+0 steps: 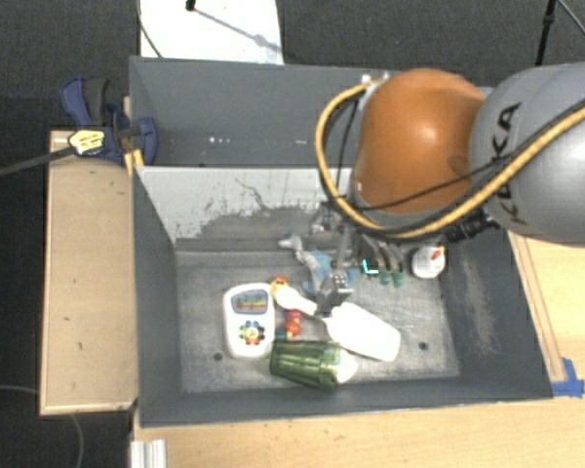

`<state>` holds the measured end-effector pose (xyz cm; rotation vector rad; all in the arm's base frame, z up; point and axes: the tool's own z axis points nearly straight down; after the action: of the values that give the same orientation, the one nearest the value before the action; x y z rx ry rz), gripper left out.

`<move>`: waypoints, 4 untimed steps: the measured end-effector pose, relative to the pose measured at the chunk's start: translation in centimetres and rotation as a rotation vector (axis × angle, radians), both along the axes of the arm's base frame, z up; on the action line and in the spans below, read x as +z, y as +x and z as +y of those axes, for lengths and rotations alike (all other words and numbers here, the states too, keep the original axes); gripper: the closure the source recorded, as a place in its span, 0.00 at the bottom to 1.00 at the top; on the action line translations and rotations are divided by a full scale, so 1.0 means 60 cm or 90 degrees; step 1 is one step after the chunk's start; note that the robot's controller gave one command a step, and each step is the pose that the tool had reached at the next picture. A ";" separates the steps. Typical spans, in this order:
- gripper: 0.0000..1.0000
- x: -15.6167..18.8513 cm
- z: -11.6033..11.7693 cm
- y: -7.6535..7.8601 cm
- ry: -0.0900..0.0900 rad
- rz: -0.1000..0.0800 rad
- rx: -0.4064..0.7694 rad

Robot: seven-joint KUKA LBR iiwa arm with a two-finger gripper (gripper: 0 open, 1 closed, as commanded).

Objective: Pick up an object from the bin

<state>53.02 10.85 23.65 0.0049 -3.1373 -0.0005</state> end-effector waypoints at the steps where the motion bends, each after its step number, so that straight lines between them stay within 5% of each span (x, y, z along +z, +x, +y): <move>1: 0.00 0.006 -0.001 0.003 0.001 -0.005 -0.002; 2: 0.00 -0.074 -0.029 0.009 0.001 -0.006 -0.088; 3: 0.00 -0.208 -0.085 0.048 0.001 -0.007 -0.097; 4: 0.00 -0.259 -0.103 0.053 0.006 -0.011 -0.196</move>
Offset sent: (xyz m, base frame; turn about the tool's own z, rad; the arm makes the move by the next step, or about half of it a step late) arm 0.0132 -0.0603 -0.1665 0.4691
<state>56.22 4.67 8.12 -0.4796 -3.1177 -0.0159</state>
